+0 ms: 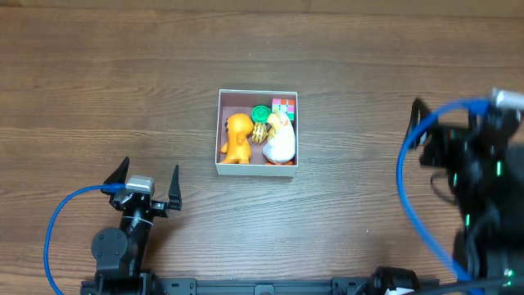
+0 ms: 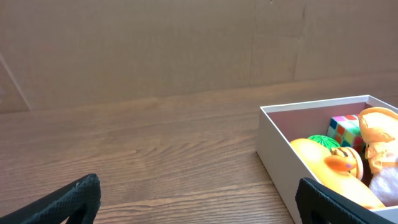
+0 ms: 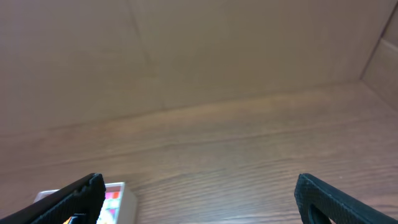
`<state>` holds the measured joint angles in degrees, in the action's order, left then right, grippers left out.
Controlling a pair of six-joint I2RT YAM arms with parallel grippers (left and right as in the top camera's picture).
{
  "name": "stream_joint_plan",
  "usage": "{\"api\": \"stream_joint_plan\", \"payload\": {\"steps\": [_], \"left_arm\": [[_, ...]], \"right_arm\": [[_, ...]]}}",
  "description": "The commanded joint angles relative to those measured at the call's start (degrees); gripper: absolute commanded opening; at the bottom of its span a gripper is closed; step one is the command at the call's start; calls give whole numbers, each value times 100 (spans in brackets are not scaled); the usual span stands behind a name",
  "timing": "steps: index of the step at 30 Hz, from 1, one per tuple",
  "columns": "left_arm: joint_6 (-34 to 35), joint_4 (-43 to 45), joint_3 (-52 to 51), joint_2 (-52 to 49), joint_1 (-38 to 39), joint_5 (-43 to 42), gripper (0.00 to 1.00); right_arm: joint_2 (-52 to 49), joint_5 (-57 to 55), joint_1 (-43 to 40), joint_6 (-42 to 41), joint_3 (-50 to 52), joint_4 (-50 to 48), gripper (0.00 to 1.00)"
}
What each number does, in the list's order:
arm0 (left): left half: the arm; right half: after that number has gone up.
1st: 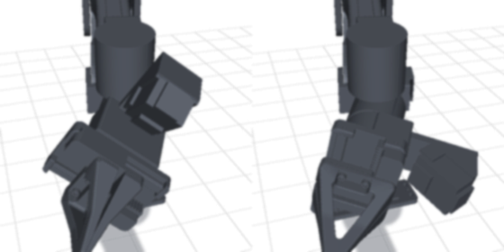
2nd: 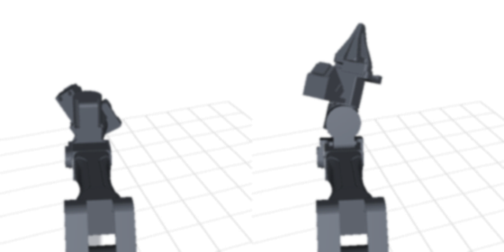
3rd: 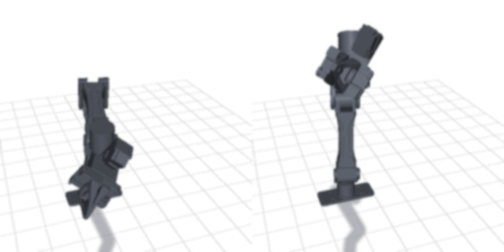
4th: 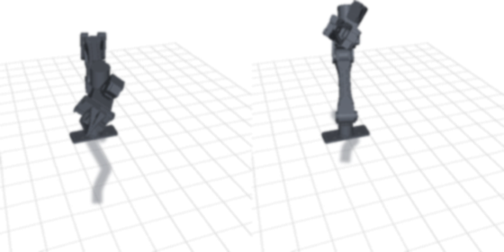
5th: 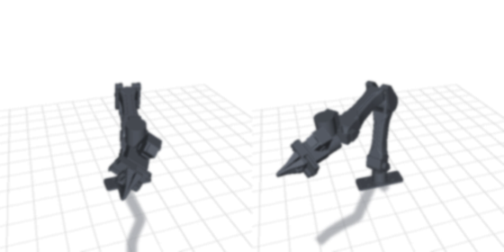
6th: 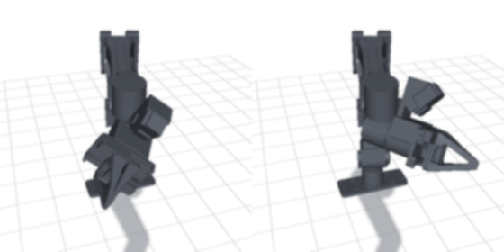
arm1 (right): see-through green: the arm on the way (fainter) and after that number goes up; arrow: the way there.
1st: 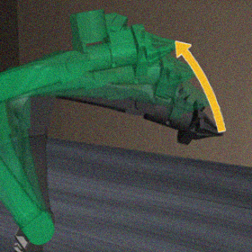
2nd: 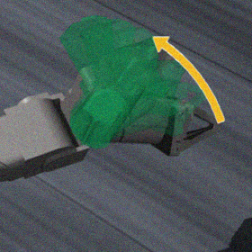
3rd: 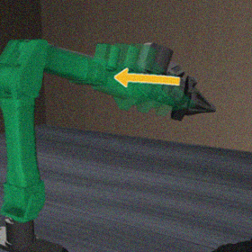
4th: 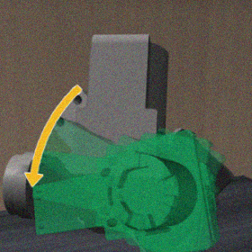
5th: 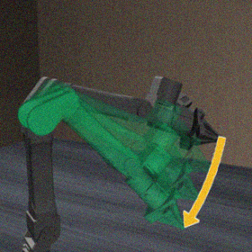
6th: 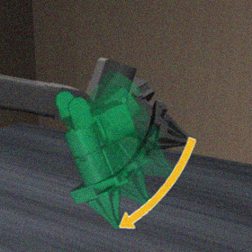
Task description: Pack container
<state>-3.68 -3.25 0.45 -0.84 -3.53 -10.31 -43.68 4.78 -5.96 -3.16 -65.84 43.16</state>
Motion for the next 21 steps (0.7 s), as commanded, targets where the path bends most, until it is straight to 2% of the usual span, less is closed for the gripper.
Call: {"api": "stream_joint_plan", "payload": {"steps": [1,7,13,21], "left_arm": [[-149,0,-20,63,-44,17,100],[-149,0,-20,63,-44,17,100],[-149,0,-20,63,-44,17,100],[-149,0,-20,63,-44,17,100]], "right_arm": [[756,525,17,-24,498,-44,100],[1561,841,122,-24,1128,-273,100],[2227,511,533,-17,2140,-1628,100],[2911,472,627,13,3569,-3423,100]]}}
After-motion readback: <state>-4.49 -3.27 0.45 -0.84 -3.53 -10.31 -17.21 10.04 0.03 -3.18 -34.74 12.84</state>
